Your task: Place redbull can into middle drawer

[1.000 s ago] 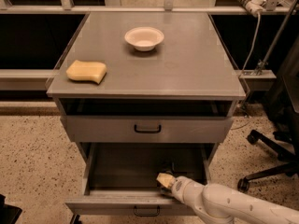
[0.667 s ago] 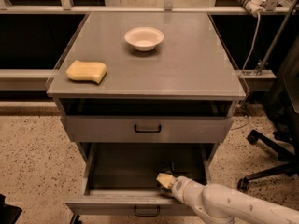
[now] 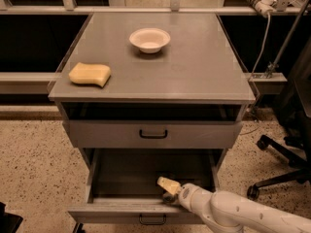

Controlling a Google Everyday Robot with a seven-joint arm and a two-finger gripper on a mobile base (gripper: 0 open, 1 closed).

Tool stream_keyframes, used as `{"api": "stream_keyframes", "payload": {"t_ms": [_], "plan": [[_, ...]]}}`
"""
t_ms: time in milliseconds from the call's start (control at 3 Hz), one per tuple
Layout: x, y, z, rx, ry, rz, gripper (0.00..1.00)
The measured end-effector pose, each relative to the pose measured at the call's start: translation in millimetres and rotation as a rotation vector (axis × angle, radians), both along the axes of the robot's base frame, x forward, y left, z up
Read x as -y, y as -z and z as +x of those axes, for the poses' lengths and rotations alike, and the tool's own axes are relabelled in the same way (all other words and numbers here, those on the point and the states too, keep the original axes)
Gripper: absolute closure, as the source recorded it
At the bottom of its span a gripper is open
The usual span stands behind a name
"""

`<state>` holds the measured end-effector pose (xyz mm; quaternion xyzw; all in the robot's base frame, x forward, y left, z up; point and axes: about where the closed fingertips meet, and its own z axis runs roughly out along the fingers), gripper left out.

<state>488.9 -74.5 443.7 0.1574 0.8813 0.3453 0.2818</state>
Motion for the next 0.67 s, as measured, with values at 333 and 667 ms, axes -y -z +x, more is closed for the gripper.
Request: {"api": "stream_keyframes", "payload": {"t_ms": [333, 667], "plan": [[0.0, 0.0, 0.0, 0.0, 0.0, 0.0, 0.0], [0.0, 0.0, 0.0, 0.0, 0.0, 0.0, 0.0]]}}
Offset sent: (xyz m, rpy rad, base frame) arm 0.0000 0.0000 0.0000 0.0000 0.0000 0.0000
